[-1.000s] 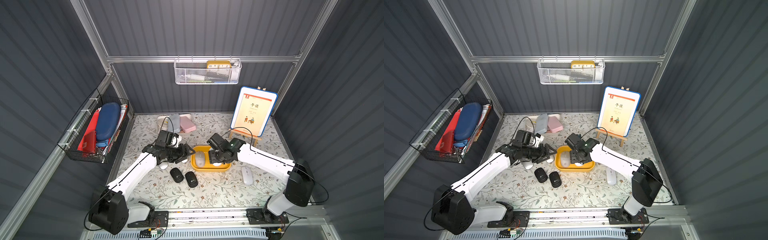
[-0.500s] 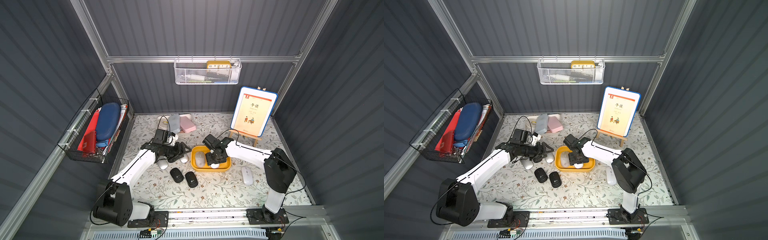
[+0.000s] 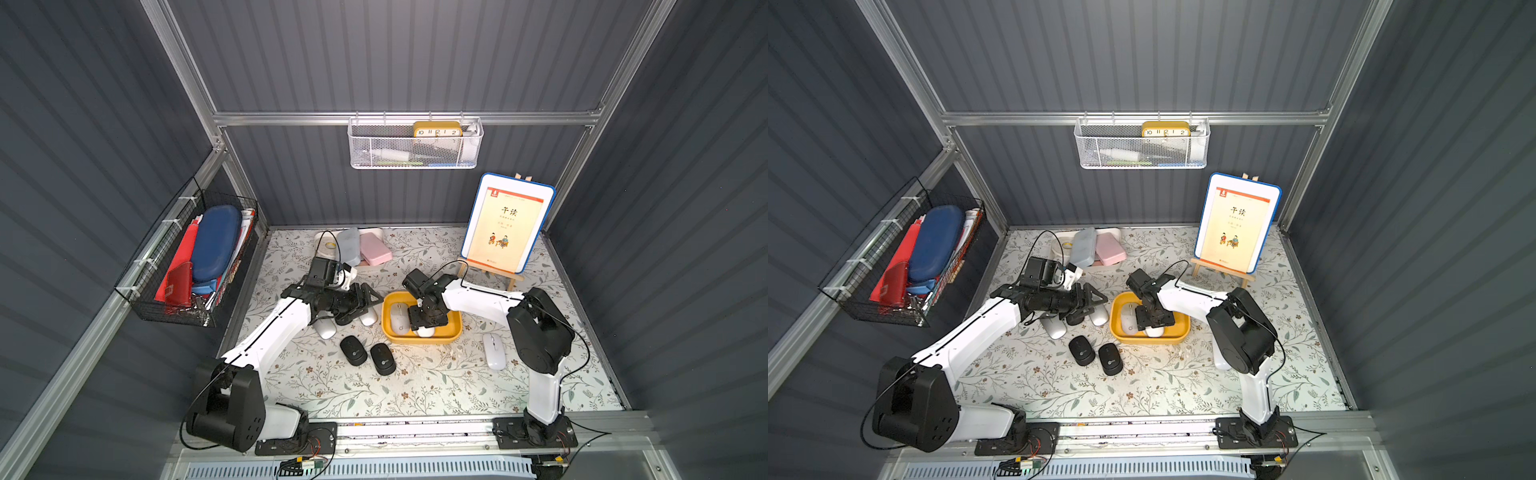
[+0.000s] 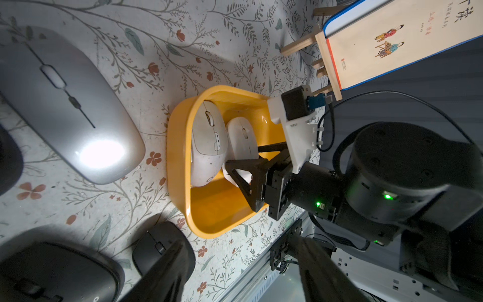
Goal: Put the mouse in the storage box
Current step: Place the mouse in the storage box.
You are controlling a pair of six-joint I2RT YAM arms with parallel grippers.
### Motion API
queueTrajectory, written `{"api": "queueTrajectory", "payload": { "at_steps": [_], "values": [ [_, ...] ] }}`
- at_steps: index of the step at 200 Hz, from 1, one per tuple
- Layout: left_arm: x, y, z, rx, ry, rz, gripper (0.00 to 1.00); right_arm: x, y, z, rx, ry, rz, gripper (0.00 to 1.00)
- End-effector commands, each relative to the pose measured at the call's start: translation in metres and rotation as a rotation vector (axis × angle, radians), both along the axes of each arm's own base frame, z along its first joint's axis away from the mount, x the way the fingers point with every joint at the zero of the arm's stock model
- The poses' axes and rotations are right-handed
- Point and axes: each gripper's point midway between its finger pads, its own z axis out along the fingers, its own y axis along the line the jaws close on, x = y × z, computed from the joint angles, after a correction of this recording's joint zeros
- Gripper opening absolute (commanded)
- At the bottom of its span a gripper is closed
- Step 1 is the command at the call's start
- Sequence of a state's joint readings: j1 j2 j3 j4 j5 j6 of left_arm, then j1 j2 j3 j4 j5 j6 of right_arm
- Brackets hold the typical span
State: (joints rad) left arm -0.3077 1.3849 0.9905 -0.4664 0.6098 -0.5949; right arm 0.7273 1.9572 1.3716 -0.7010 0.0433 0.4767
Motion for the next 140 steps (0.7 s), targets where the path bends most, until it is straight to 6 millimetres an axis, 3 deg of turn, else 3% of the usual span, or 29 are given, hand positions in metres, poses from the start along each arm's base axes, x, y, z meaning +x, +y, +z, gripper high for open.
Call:
{"api": "queueTrajectory", "payload": {
  "at_steps": [1,94,140],
  "values": [
    [0.001,-0.004,0.011,-0.021,-0.032,-0.029,0.71,0.007,0.005,0.001,0.014,-0.005,-0.001,0.68],
    [0.009,-0.010,-0.025,-0.028,0.059,-0.066,0.71,0.014,-0.004,0.004,-0.011,-0.025,-0.006,0.78],
    [-0.003,0.002,-0.030,0.031,0.078,-0.036,0.71,0.014,0.001,0.033,0.042,-0.069,0.010,0.80]
  ]
}}
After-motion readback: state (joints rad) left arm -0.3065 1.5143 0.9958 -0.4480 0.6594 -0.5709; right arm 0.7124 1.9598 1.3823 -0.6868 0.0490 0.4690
